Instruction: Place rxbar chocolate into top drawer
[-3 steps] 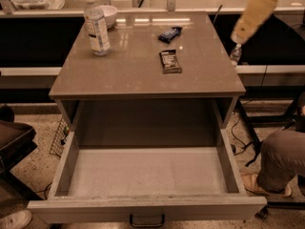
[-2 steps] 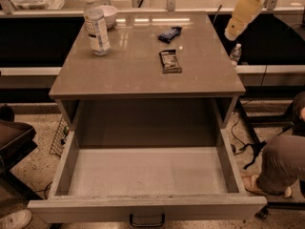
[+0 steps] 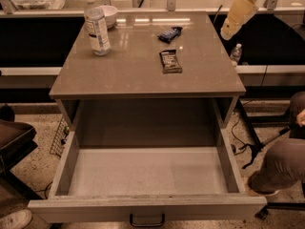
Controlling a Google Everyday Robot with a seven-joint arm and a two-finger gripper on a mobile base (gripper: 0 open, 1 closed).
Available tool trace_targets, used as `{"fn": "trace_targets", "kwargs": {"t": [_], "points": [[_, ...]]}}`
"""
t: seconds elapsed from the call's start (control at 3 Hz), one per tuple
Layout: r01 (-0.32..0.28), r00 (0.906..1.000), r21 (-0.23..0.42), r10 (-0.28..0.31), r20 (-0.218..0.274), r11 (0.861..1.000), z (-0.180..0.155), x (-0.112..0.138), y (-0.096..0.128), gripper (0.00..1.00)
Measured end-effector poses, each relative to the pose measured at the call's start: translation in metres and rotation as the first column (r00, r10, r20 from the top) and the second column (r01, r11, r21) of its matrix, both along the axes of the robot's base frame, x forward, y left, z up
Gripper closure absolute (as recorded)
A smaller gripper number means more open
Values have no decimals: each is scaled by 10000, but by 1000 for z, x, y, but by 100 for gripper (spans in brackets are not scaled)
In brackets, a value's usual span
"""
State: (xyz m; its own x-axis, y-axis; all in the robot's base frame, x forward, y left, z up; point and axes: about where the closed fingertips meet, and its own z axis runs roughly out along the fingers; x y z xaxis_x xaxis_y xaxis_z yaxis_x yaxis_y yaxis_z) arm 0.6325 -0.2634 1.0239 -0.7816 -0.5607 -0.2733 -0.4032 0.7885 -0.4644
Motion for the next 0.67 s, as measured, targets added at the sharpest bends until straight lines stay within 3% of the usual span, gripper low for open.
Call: {"fn": "trace_targets", "kwargs": {"t": [0.33,0.67], "points": [[299,9994,404,-305,155,9987,-2,8,6,0],[1255,9920,1364,-1262,-34,9827,-18,33,32,0]]}}
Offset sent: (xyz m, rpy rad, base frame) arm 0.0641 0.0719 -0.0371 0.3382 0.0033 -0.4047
